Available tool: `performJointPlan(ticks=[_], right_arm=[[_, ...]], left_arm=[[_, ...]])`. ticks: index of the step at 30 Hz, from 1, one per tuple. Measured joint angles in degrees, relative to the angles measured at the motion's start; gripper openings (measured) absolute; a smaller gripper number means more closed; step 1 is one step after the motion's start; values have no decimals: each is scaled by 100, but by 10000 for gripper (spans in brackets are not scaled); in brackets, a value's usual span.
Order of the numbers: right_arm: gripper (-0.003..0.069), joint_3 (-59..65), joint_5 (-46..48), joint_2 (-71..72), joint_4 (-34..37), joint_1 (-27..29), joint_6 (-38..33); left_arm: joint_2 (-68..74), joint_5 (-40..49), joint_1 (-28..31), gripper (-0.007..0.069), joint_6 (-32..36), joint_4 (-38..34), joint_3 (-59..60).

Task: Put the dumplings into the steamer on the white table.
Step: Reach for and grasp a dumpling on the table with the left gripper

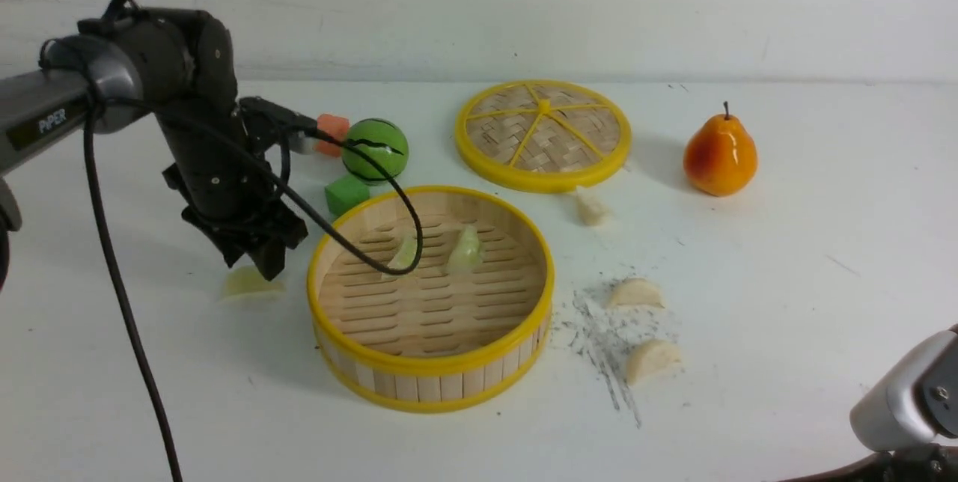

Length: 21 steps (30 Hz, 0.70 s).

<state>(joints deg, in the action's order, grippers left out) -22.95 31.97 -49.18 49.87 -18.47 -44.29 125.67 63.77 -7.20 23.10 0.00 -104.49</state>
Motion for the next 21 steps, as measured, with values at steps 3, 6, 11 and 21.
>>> performJointPlan(ticks=[3, 6, 11, 21], right_arm=[[135, 0, 0, 0, -106, 0, 0], [135, 0, 0, 0, -169, 0, 0], [134, 0, 0, 0, -193, 0, 0], [137, 0, 0, 0, -210, 0, 0]], left_arm=[[197, -18, 0, 371, 40, 108, -1], [214, -19, 6, 317, -6, 102, -1], [214, -110, 6, 307, -1018, 114, -1], [-26, 90, 6, 203, -2619, 300, 9]])
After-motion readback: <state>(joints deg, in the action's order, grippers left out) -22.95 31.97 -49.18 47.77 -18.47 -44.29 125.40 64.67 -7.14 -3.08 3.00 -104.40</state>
